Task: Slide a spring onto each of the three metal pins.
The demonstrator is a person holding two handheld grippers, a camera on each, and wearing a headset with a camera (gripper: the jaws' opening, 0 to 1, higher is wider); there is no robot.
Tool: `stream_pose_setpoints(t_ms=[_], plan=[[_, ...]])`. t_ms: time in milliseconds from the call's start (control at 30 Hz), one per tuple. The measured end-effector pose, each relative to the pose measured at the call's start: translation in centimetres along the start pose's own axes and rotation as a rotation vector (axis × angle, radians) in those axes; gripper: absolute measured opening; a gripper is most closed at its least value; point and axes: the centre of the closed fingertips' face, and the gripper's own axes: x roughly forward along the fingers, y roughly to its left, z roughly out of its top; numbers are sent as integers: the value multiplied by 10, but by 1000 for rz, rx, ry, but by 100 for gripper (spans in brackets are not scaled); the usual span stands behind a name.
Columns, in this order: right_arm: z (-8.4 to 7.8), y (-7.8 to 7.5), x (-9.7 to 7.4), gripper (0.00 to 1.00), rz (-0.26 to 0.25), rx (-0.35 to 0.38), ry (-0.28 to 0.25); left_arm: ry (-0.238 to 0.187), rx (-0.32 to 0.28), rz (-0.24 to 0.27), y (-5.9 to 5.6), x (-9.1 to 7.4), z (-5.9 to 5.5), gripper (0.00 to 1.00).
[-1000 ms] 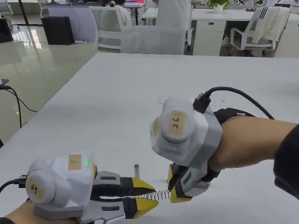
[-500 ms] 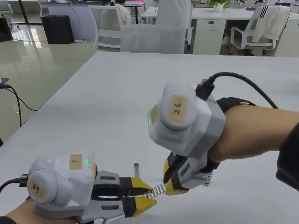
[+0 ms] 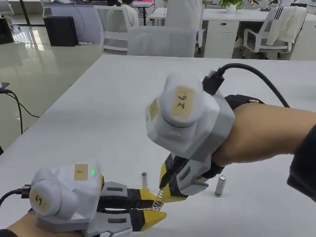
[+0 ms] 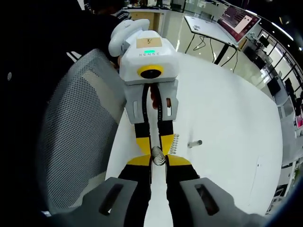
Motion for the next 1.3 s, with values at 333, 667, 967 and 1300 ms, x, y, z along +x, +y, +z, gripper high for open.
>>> stream_pose_setpoints(t_ms=[333, 667, 967, 1300], plan=[[8, 0, 1, 8, 10, -17, 2, -12, -3, -2, 0, 1, 2, 3], [2, 3, 3, 14, 37, -3, 27, -11, -17, -12, -3, 2, 1, 3], [0, 4, 12, 12, 62, -2, 51, -20, -17, -11, -3, 2, 3, 3], [-3, 6, 15, 9, 74, 12, 68, -43, -3, -11, -4, 1, 11, 3]])
